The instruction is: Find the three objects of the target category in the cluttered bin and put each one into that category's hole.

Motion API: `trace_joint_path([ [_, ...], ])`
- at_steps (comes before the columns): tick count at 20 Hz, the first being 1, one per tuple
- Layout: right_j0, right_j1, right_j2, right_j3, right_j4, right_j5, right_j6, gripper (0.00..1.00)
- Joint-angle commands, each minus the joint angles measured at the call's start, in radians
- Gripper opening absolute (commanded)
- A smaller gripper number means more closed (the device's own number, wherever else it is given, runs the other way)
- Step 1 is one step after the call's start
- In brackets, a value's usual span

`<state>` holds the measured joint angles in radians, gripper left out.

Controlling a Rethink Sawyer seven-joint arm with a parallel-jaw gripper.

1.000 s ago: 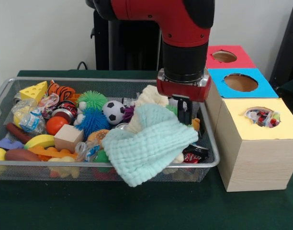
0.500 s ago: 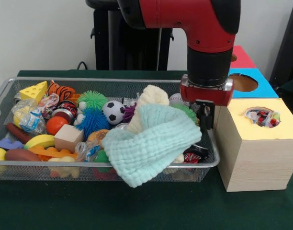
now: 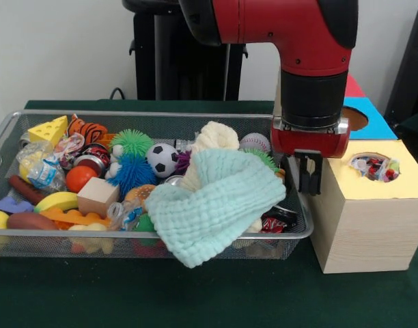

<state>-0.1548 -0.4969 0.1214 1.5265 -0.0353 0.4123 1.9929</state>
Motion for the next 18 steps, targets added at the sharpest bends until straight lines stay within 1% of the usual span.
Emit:
trace_joint_path([
  [1, -0.037, 0.053, 0.060, -0.093, -0.070, 0.127, -0.092, 0.00],
  [2, -0.043, 0.055, 0.064, -0.098, -0.066, 0.147, -0.091, 0.00],
  [3, -0.046, 0.048, 0.064, -0.082, -0.055, 0.158, -0.071, 0.00],
  [6, -0.064, 0.042, 0.070, -0.065, -0.044, 0.175, -0.053, 0.00],
  [13, -0.103, 0.029, 0.085, -0.035, -0.058, 0.157, -0.065, 0.00],
  [16, -0.093, 0.012, 0.070, -0.023, -0.068, 0.143, -0.049, 0.00],
  [17, -0.087, 0.006, 0.062, -0.020, -0.068, 0.153, -0.042, 0.00],
  [18, -0.080, 0.001, 0.054, -0.017, -0.066, 0.155, -0.027, 1.00],
])
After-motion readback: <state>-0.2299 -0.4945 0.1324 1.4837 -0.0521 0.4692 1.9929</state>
